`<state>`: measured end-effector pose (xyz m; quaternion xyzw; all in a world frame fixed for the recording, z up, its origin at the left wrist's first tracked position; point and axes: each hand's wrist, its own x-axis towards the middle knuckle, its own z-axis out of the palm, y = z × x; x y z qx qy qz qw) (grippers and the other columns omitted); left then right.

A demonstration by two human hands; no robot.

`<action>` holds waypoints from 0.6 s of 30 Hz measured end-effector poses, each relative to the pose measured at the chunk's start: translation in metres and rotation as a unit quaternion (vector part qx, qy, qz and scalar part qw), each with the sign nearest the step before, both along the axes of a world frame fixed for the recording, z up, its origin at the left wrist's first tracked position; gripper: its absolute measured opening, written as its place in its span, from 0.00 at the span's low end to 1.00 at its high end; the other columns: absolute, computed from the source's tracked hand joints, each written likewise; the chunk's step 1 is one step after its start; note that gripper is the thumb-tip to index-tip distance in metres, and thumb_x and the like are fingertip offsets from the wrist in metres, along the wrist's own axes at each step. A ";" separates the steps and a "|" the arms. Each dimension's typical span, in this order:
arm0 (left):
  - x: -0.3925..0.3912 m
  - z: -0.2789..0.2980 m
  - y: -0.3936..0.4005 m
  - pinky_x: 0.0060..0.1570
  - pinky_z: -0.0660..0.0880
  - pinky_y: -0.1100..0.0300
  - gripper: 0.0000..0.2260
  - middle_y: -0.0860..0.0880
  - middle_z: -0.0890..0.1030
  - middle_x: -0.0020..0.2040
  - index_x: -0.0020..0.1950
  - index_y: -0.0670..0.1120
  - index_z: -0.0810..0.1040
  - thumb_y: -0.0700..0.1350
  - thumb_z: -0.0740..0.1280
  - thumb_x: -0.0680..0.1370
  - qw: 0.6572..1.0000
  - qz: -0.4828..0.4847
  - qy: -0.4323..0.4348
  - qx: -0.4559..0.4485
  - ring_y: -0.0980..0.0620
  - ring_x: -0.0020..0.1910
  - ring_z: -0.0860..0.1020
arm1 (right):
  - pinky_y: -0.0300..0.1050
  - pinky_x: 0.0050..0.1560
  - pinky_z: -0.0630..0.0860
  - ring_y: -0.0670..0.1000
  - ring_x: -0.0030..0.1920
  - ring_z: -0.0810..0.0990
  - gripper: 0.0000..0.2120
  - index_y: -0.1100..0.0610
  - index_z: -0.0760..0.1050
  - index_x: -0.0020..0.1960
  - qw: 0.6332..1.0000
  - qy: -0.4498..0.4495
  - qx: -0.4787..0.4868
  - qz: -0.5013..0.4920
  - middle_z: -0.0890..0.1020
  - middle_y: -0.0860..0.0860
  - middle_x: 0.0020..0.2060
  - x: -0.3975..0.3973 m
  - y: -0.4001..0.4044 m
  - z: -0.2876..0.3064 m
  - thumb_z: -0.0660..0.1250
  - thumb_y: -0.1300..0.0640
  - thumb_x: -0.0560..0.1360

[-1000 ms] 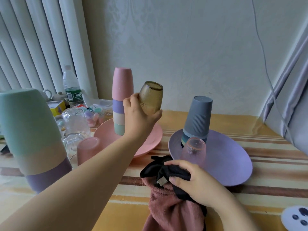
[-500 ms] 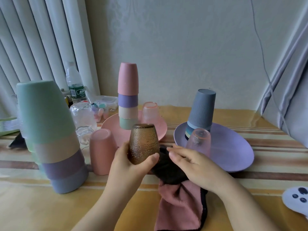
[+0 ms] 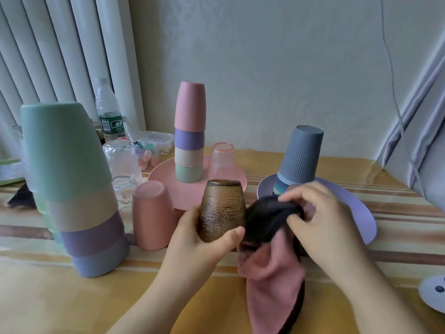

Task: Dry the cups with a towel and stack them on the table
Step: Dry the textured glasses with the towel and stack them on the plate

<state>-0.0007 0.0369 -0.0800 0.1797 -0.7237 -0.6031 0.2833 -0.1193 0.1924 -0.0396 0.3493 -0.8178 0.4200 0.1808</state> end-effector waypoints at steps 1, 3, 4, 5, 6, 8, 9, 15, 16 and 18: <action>0.000 0.001 0.000 0.40 0.74 0.71 0.21 0.57 0.84 0.43 0.49 0.51 0.79 0.56 0.76 0.59 1.000 -0.001 0.004 0.006 0.61 0.42 0.82 | 0.26 0.47 0.69 0.38 0.44 0.75 0.16 0.56 0.79 0.43 0.997 0.060 -0.052 -0.017 0.75 0.43 0.42 0.003 -0.006 -0.003 0.67 0.75 0.63; 0.001 0.002 -0.001 0.41 0.75 0.70 0.19 0.58 0.84 0.43 0.50 0.52 0.79 0.53 0.75 0.61 1.000 0.003 0.008 0.010 0.61 0.42 0.82 | 0.31 0.53 0.67 0.44 0.49 0.72 0.14 0.56 0.76 0.47 0.988 0.140 -0.059 -0.031 0.70 0.47 0.46 0.005 -0.014 -0.013 0.67 0.68 0.64; 0.001 0.001 -0.001 0.41 0.76 0.69 0.18 0.59 0.84 0.43 0.50 0.52 0.79 0.53 0.75 0.62 1.000 0.006 0.006 0.010 0.61 0.42 0.82 | 0.33 0.54 0.66 0.49 0.50 0.72 0.13 0.54 0.74 0.48 0.987 0.157 -0.027 -0.030 0.69 0.47 0.47 0.003 -0.016 -0.019 0.67 0.64 0.65; 0.001 0.001 -0.002 0.42 0.76 0.68 0.18 0.59 0.84 0.43 0.49 0.52 0.79 0.53 0.74 0.62 1.000 0.010 0.003 0.013 0.61 0.42 0.82 | 0.36 0.52 0.67 0.52 0.51 0.72 0.13 0.52 0.71 0.48 0.989 0.148 0.007 -0.025 0.68 0.48 0.48 0.001 -0.017 -0.025 0.68 0.60 0.66; 0.000 0.000 -0.003 0.43 0.76 0.66 0.19 0.59 0.84 0.43 0.50 0.52 0.79 0.54 0.74 0.61 1.000 0.014 -0.001 0.022 0.60 0.42 0.82 | 0.39 0.50 0.70 0.54 0.50 0.73 0.13 0.51 0.68 0.48 0.993 0.109 0.031 -0.014 0.67 0.48 0.49 -0.001 -0.018 -0.028 0.69 0.59 0.67; -0.001 -0.002 -0.005 0.47 0.78 0.60 0.22 0.57 0.85 0.43 0.51 0.52 0.79 0.57 0.74 0.60 0.999 0.017 -0.008 0.050 0.56 0.44 0.84 | 0.45 0.46 0.75 0.53 0.48 0.76 0.17 0.49 0.65 0.50 0.997 -0.027 0.075 0.001 0.69 0.47 0.50 -0.003 -0.016 -0.027 0.70 0.60 0.68; -0.002 -0.003 -0.006 0.50 0.79 0.56 0.25 0.56 0.85 0.44 0.52 0.52 0.79 0.60 0.74 0.58 0.998 0.016 -0.010 0.060 0.54 0.45 0.84 | 0.44 0.45 0.75 0.51 0.47 0.77 0.20 0.47 0.65 0.52 0.989 -0.109 0.099 0.007 0.71 0.46 0.50 -0.004 -0.014 -0.025 0.72 0.59 0.67; -0.001 -0.002 -0.004 0.44 0.75 0.63 0.18 0.59 0.84 0.42 0.49 0.53 0.79 0.57 0.73 0.61 0.997 0.020 -0.020 0.075 0.59 0.42 0.83 | 0.39 0.56 0.74 0.53 0.54 0.80 0.31 0.45 0.70 0.63 0.881 -0.434 0.059 0.176 0.82 0.51 0.53 -0.010 0.009 -0.006 0.73 0.67 0.67; -0.001 -0.001 -0.004 0.43 0.74 0.63 0.17 0.59 0.84 0.42 0.49 0.53 0.79 0.56 0.72 0.62 0.997 0.020 -0.019 0.076 0.60 0.42 0.82 | 0.37 0.54 0.73 0.53 0.54 0.80 0.29 0.44 0.71 0.61 0.899 -0.395 0.078 0.171 0.82 0.50 0.52 -0.011 0.012 -0.005 0.73 0.67 0.67; 0.000 0.001 -0.003 0.43 0.73 0.64 0.16 0.59 0.84 0.42 0.48 0.53 0.79 0.56 0.71 0.63 0.997 0.017 -0.013 0.079 0.61 0.42 0.82 | 0.34 0.52 0.73 0.46 0.52 0.80 0.26 0.42 0.74 0.54 0.950 -0.282 0.055 0.126 0.82 0.46 0.50 -0.012 0.012 -0.004 0.71 0.69 0.67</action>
